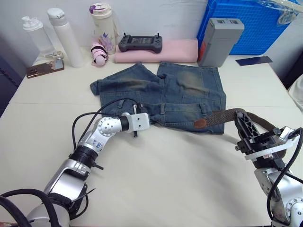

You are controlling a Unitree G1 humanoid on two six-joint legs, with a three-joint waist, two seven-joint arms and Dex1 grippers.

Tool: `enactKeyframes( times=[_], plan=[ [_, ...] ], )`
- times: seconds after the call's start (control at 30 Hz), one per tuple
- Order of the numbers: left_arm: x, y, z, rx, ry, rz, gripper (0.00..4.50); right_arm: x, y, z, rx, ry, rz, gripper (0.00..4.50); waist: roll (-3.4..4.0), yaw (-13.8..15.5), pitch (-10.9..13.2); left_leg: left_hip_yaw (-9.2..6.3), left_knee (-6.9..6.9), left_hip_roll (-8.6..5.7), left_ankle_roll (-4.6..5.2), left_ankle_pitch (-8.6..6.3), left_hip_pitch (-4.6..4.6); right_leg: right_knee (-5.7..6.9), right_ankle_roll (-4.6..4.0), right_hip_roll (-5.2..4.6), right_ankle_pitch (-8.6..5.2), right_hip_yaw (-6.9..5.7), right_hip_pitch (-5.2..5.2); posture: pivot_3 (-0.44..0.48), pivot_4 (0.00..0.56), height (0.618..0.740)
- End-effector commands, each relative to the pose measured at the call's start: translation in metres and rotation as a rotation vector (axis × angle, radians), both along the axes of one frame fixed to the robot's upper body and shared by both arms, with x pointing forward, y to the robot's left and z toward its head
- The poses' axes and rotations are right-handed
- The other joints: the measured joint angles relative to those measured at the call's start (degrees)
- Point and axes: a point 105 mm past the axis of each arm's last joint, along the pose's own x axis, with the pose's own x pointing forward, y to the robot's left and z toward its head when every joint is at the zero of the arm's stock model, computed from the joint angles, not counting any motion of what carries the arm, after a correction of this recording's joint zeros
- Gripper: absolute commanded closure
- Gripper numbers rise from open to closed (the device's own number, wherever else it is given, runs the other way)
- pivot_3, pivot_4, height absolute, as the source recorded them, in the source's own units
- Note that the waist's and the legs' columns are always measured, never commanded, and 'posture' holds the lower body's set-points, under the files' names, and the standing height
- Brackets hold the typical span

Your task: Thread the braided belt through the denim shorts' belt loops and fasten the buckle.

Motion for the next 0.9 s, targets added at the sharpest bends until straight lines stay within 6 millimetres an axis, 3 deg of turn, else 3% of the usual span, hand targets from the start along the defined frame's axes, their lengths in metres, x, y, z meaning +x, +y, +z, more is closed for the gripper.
enactKeyframes(
  times=[0.03, 0.23, 0.33, 0.43, 0.6, 0.63, 0.8, 0.9],
  plan=[
    [-0.025, 0.019, -0.009, -0.033, 0.151, -0.010, 4.07, -0.006, -0.002, 0.013, -0.009, -0.049, -0.010, 4.50, 0.02, -0.9, 0.0, 0.00, -0.01, 0.01, 0.00, 0.00, 0.02, 0.02, 0.00, 0.01, 0.00, -0.01, 0.00, 0.000, 0.150, 0.740],
    [-0.099, 0.041, 0.004, -0.052, 0.316, -0.061, 4.07, -0.012, -0.014, 0.014, -0.052, -0.053, -0.048, 4.50, 0.20, -2.3, 0.0, -0.39, -0.20, 0.12, 0.00, 0.00, 0.13, -0.01, -0.04, -0.01, -0.02, -0.02, -0.03, 0.000, 0.150, 0.740],
    [-0.121, 0.048, 0.009, -0.033, 0.360, -0.034, 4.07, -0.015, -0.016, 0.016, -0.084, -0.053, -0.041, 4.50, 0.27, -2.1, 0.0, -0.53, -0.25, 0.13, 0.00, 0.00, 0.13, -0.02, -0.04, -0.13, -0.02, 0.03, -0.02, 0.000, 0.150, 0.740],
    [-0.131, 0.054, 0.005, 0.001, 0.375, 0.015, 4.07, -0.018, -0.015, 0.016, -0.113, -0.049, -0.024, 4.50, 0.33, -1.5, 0.0, -0.55, -0.24, 0.15, 0.00, 0.00, 0.13, -0.03, -0.01, -0.20, -0.01, 0.17, 0.02, 0.000, 0.150, 0.740],
    [-0.126, 0.068, -0.015, 0.056, 0.306, 0.086, 4.07, -0.019, -0.011, 0.009, -0.152, -0.005, 0.006, 4.50, 0.35, -0.7, 0.0, -0.49, -0.24, 0.06, 0.00, 0.00, 0.14, -0.08, 0.02, -0.13, 0.01, 0.34, 0.02, 0.000, 0.150, 0.740],
    [-0.125, 0.069, -0.016, 0.034, 0.305, 0.096, 3.37, -0.019, -0.010, 0.008, -0.156, 0.003, 0.010, 4.50, 0.36, -0.6, 0.0, -0.48, -0.25, 0.05, 0.00, 0.00, 0.15, -0.08, 0.02, -0.10, 0.01, 0.34, 0.02, 0.000, 0.150, 0.740],
    [-0.123, 0.071, -0.002, -0.005, 0.364, -0.002, 1.42, -0.019, -0.007, 0.005, -0.175, 0.023, 0.033, 4.50, 0.36, -0.6, 0.0, -0.42, -0.25, 0.02, -0.01, 0.00, 0.15, -0.09, 0.02, -0.07, 0.01, 0.34, 0.01, 0.000, 0.150, 0.740],
    [-0.128, 0.069, 0.029, -0.169, 0.540, -0.113, 1.42, -0.018, -0.004, 0.001, -0.184, 0.051, 0.048, 4.50, 0.36, -0.6, 0.0, -0.42, -0.24, 0.04, -0.01, 0.00, 0.13, -0.09, 0.02, -0.07, 0.01, 0.33, 0.00, 0.000, 0.150, 0.740]
  ],
)
